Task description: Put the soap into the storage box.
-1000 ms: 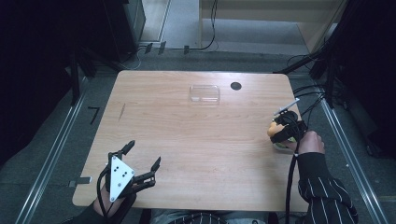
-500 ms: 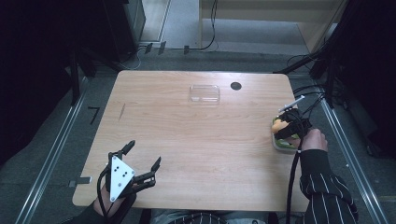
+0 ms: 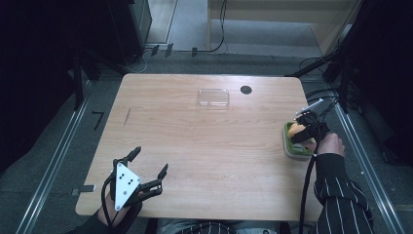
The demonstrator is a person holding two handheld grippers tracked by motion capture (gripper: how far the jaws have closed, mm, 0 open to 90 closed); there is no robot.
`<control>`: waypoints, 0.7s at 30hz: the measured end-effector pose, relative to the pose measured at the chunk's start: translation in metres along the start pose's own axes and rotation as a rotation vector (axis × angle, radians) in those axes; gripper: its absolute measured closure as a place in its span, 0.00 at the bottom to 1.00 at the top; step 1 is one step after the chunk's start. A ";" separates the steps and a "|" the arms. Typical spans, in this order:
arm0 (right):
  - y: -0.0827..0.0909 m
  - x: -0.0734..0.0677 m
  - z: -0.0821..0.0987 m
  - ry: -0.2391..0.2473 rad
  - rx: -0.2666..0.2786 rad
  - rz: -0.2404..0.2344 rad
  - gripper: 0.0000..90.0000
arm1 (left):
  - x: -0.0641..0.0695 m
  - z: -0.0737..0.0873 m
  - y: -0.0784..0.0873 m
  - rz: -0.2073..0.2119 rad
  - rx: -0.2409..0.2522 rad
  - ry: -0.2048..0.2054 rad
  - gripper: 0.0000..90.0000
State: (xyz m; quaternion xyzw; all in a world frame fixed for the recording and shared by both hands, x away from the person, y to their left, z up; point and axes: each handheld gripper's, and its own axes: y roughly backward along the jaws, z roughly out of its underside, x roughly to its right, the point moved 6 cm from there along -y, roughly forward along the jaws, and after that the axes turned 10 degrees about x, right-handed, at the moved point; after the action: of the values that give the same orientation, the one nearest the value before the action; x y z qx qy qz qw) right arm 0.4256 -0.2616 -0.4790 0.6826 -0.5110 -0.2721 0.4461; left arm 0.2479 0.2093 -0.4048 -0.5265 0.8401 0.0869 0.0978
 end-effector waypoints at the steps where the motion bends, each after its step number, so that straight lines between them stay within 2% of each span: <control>1: -0.002 0.002 0.001 -0.011 -0.008 0.003 0.44 | 0.000 0.000 0.000 0.000 -0.001 -0.001 0.15; 11: -0.012 0.010 0.002 -0.038 -0.019 0.008 0.44 | 0.000 0.000 0.000 -0.001 0.000 0.000 0.15; 21: -0.023 0.013 0.002 -0.041 -0.041 0.007 0.44 | 0.000 0.000 0.000 -0.004 0.000 0.005 0.15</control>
State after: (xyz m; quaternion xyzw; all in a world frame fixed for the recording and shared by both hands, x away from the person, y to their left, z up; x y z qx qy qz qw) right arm 0.4383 -0.2727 -0.4991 0.6657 -0.5168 -0.2947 0.4504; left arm 0.2481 0.2095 -0.4048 -0.5285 0.8392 0.0856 0.0960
